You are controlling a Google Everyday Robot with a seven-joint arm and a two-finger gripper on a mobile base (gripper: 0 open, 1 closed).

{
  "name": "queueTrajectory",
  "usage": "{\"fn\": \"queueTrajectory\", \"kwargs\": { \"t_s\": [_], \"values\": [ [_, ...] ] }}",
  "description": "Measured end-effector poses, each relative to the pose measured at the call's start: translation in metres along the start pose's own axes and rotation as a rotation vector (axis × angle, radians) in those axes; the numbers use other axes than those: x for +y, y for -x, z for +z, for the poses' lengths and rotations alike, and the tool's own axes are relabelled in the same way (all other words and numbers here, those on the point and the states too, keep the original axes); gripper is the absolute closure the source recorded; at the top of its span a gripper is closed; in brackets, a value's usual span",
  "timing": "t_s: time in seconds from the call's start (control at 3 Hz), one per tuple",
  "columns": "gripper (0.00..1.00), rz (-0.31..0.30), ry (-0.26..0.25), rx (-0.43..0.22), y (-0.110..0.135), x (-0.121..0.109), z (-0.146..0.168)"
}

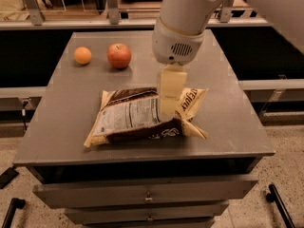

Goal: Pick brown chip bag

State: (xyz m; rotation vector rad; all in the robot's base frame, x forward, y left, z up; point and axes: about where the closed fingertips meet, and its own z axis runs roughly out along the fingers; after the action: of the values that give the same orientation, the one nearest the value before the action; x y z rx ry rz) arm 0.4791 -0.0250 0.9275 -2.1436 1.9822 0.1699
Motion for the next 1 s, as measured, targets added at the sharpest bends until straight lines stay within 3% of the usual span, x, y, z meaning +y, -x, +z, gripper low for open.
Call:
{"fn": "queueTrajectory", "kwargs": {
  "t_s": [0.33,0.67,1.0],
  "values": [
    [0.0,0.012,0.052,0.027,-0.002,0.009,0.028],
    [0.0,0.04,0.142,0.033,-0.007,0.024,0.062],
    [0.19,0.065,0.194,0.029,-0.011,0.033,0.081]
  ]
}}
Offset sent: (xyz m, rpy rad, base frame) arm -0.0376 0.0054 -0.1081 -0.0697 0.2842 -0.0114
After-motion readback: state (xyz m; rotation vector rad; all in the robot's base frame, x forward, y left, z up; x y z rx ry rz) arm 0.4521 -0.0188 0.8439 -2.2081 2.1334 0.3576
